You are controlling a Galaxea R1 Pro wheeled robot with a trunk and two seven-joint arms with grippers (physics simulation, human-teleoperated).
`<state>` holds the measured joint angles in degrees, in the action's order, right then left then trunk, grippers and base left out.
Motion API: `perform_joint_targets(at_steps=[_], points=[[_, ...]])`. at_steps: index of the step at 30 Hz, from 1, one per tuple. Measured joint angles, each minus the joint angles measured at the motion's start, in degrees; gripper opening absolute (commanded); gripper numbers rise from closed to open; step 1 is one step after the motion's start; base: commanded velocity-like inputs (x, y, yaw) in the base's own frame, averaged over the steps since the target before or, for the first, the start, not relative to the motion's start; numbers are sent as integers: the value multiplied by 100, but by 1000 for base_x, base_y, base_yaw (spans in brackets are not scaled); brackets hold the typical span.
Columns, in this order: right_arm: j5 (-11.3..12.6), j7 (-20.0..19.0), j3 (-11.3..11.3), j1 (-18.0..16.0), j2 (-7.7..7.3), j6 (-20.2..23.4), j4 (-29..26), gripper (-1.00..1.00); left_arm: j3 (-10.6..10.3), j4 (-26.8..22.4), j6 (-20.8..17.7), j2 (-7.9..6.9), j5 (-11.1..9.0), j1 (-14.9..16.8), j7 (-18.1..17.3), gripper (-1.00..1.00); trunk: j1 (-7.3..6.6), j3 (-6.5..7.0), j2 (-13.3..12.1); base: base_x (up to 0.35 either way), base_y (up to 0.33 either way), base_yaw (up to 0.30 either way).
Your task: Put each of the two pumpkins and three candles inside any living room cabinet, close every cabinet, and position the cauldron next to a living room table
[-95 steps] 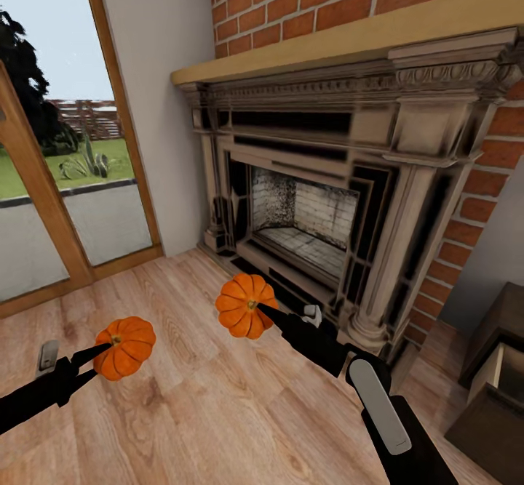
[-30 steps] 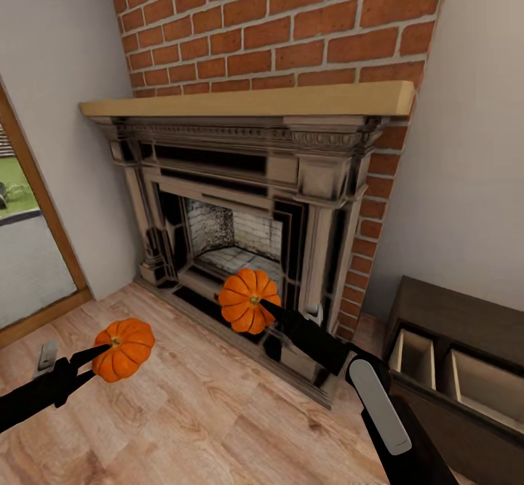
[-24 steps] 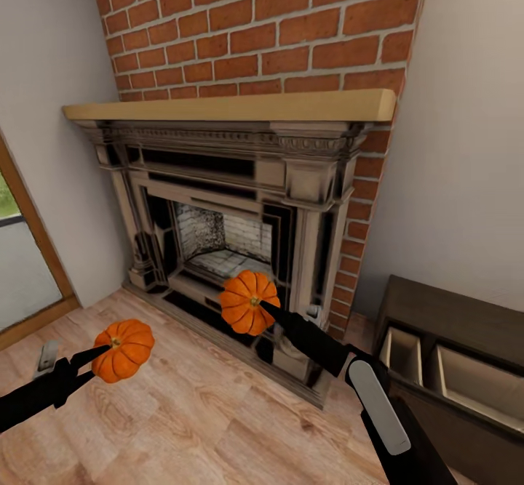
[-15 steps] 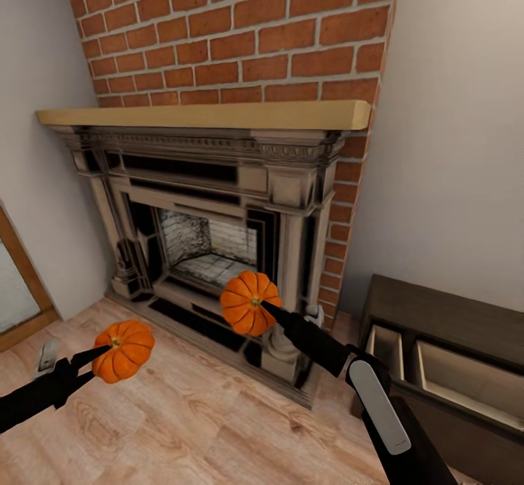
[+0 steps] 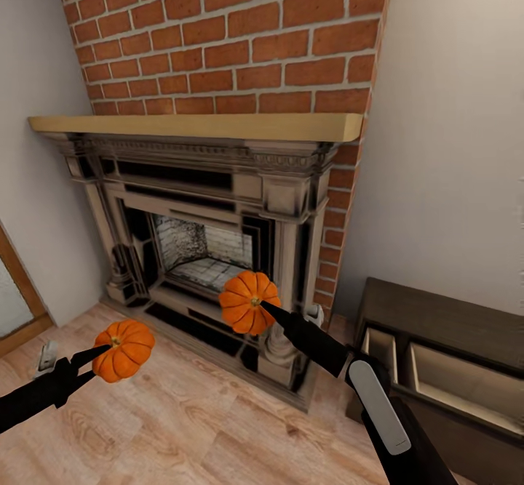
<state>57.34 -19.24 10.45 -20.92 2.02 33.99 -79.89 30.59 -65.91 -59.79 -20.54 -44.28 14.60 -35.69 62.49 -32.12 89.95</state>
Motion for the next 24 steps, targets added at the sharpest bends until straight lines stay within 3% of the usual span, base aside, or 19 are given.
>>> perform_joint_targets(at_steps=[3, 16, 24], points=[[-3, 0, -4, 0, 0, -2, 5, -100, 0, 0, 0, 3, 2, 0, 0, -100, -66, 73, -120, 0, 0, -194], [-16, 2, -7, 0, 2, -6, 9, -100, -3, 0, 3, 6, 8, 0, -1, -100, -67, 162, -122, -1, -5, -205], [-35, 5, -31, 1, 7, -10, 139, -100, -5, 1, 29, 11, 36, -1, 9, -100, -66, 217, -122, -43, -194, -206]])
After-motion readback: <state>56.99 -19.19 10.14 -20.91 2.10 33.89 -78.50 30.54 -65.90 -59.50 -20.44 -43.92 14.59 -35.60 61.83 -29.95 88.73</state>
